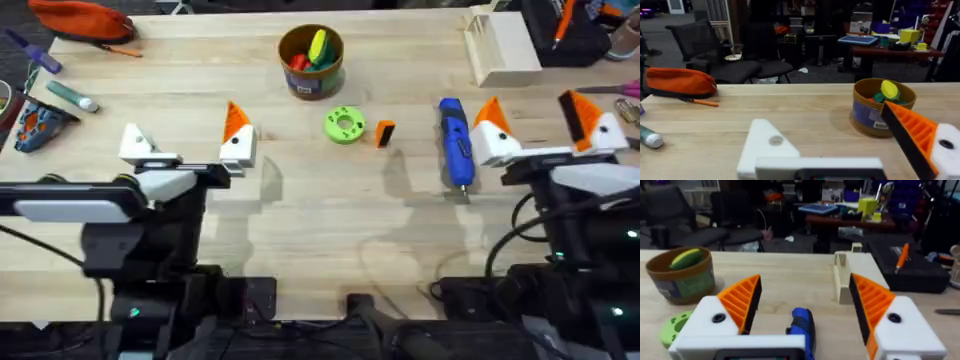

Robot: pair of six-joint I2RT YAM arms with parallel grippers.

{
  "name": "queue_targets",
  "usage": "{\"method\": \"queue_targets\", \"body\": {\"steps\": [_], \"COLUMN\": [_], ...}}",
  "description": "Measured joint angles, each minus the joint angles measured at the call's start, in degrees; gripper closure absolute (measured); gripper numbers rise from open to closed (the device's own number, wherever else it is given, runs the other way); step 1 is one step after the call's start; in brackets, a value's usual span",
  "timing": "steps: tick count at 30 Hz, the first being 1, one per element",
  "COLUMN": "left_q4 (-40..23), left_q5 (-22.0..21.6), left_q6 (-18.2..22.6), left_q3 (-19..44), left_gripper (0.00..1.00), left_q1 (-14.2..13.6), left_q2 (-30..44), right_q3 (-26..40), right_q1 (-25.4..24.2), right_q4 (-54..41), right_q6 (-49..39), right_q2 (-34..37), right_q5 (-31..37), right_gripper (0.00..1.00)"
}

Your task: Pick up the gripper from the table and insert it into the empty holder that is missing its gripper. Then pick up a screw, insert it into the mounting hole, and use the screwdriver to tighten it. Finally, clean up the table by picking up the vegetable and placing it into the bucket.

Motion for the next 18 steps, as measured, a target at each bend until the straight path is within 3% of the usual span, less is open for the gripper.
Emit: {"method": "queue_targets", "body": {"steps": [3,9,18], "left_q4": [-5.51,-17.17,-37.76], "left_q5": [-0.11,-2.07,-4.09], "left_q6": [0.0,0.02,0.0], "left_q3": [5.38,20.28,44.8], "left_gripper": [0.015,0.015,0.015], "left_q1": [0.0,0.02,0.0], "left_q2": [0.02,4.87,26.06], "right_q3": [3.06,15.96,37.7], "right_q1": [0.0,0.0,0.0], "right_q4": [-1.07,-11.47,-32.96], "right_q6": [0.0,0.0,0.0], "right_q2": [0.0,2.35,21.8], "right_q5": [0.0,-0.02,-0.02], "right_gripper": [0.007,0.008,0.008]}}
